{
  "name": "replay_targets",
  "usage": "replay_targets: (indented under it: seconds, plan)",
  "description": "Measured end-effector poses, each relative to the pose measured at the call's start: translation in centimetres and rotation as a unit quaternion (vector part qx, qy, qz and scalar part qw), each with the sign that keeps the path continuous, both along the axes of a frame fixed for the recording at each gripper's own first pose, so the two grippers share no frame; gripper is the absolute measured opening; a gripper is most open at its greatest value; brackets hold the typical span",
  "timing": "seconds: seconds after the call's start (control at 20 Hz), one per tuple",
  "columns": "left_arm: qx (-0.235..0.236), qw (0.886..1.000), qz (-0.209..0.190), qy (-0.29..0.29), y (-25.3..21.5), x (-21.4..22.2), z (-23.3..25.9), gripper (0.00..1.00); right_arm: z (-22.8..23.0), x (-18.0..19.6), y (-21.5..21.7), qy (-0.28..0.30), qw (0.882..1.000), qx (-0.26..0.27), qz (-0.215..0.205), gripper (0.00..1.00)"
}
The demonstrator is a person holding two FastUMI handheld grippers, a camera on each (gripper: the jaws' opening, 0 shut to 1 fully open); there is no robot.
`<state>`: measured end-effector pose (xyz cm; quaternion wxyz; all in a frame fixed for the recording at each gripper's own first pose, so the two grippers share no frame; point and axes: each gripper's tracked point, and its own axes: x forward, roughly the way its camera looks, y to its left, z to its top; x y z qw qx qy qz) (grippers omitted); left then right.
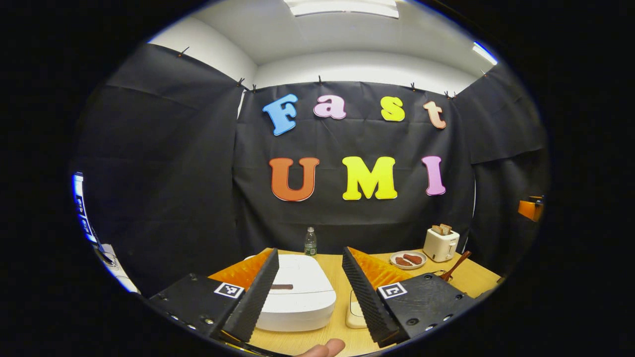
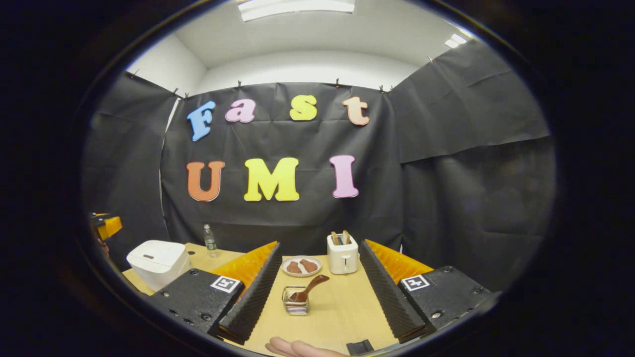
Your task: Close the left gripper, press the button to open the rice cooker; take a wooden spoon from the chopstick holder with the right hand, scoop a spoonful of rice and pour it into the rice cooker, then put the wooden spoon back into the chopstick holder.
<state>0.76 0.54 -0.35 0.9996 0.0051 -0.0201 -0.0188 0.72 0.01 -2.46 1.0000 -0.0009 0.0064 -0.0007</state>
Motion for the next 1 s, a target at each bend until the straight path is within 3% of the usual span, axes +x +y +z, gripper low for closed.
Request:
replay_targets:
  seconds: [0.1,0.15,0.25,0.45,0.55,0.7,0.9,0.95,1.0]
  plan:
    - [0.013,1.000,-0.003,-0.002,-0.3,0.3,0.1,0.82,-0.3,0.1,0.1,0.002,1.000,0.003,0.002,0.99]
    - [0.016,1.000,-0.011,0.003,-0.7,0.4,-0.3,0.65,-0.6,0.1,0.1,0.004,1.000,0.006,0.003,0.99]
    - [0.027,0.999,-0.011,0.014,-0.8,0.6,-0.8,0.52,-0.9,0.2,0.1,0.005,1.000,0.008,0.005,0.99]
    - [0.064,0.997,0.025,0.022,0.5,0.8,-1.3,0.52,-1.5,0.7,-0.4,0.003,1.000,-0.004,-0.002,1.00]
    - [0.069,0.997,0.015,0.031,-0.2,1.1,-1.8,0.52,-1.5,0.7,-0.4,0.004,1.000,0.002,-0.001,0.99]
    - [0.054,0.997,0.007,0.050,-0.2,1.6,-2.4,0.05,-1.5,0.5,-0.1,-0.002,1.000,0.007,0.014,1.00]
    - [0.051,0.997,0.007,0.062,0.3,2.9,-2.9,0.08,-1.6,0.8,-0.7,-0.004,1.000,0.004,0.009,0.99]
    - [0.042,0.997,0.021,0.064,0.6,1.3,-2.5,0.08,-1.7,0.8,-0.6,-0.002,1.000,0.002,0.009,1.00]
    - [0.030,0.997,0.021,0.069,1.3,3.5,-2.8,0.00,-1.7,0.8,-0.6,-0.001,1.000,0.000,0.010,1.00]
